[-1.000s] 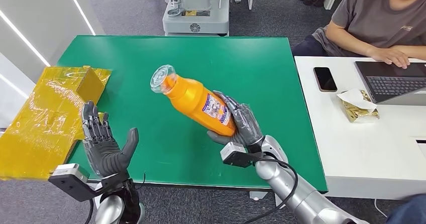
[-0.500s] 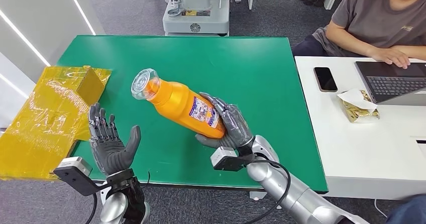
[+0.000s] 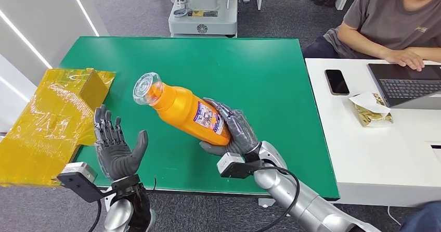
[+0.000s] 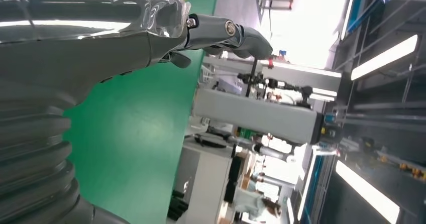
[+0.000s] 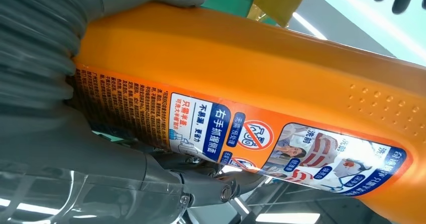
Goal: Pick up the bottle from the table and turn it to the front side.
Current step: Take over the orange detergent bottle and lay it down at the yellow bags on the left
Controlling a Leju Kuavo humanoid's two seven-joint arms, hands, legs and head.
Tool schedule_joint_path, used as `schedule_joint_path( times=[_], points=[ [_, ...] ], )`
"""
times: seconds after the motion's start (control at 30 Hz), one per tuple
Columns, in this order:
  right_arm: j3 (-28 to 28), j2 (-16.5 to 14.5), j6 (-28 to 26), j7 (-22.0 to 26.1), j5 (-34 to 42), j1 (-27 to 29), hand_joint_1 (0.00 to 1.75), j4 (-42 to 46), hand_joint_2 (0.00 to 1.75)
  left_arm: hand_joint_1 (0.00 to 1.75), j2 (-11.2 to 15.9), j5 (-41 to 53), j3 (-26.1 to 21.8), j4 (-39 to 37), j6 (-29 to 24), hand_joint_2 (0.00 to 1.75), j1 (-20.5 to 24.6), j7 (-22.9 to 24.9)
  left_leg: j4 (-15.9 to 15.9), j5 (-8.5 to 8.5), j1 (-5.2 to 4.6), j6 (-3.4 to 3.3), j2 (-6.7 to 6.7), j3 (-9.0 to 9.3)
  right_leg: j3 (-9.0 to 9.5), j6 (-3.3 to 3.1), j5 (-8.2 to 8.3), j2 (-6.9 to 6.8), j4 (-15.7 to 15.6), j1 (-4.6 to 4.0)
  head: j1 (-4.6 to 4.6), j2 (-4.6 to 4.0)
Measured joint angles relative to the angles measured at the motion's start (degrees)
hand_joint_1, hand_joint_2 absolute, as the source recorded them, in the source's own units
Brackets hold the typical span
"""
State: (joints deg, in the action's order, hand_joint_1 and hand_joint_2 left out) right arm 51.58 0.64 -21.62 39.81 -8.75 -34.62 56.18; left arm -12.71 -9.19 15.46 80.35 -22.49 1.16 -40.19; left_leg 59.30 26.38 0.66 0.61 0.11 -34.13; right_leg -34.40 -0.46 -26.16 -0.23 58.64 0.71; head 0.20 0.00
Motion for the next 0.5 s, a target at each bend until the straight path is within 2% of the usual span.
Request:
schedule_joint_path(
  times=[0.2, 0.5],
  points=[
    [0.2, -1.0, 0.1, 0.0, 2.0, -0.7, 1.75, -2.2, 1.75, 0.0, 0.6, 3.7, 1.8, 1.4, 6.5, 1.75, 0.0, 0.0, 0.0, 0.0, 0.0, 0.0, 0.0, 0.0, 0.0, 0.0, 0.0, 0.0, 0.0, 0.0, 0.01, 0.0],
    [0.2, -2.0, 0.2, 0.0, 1.8, -1.3, 1.75, -4.9, 1.75, 0.0, 1.3, 5.8, 2.9, 2.4, 8.6, 1.75, 0.1, 0.0, 0.0, 0.0, 0.0, 0.0, -0.01, 0.0, 0.0, 0.0, 0.0, -0.01, 0.0, 0.0, 0.0, 0.0]
  ],
)
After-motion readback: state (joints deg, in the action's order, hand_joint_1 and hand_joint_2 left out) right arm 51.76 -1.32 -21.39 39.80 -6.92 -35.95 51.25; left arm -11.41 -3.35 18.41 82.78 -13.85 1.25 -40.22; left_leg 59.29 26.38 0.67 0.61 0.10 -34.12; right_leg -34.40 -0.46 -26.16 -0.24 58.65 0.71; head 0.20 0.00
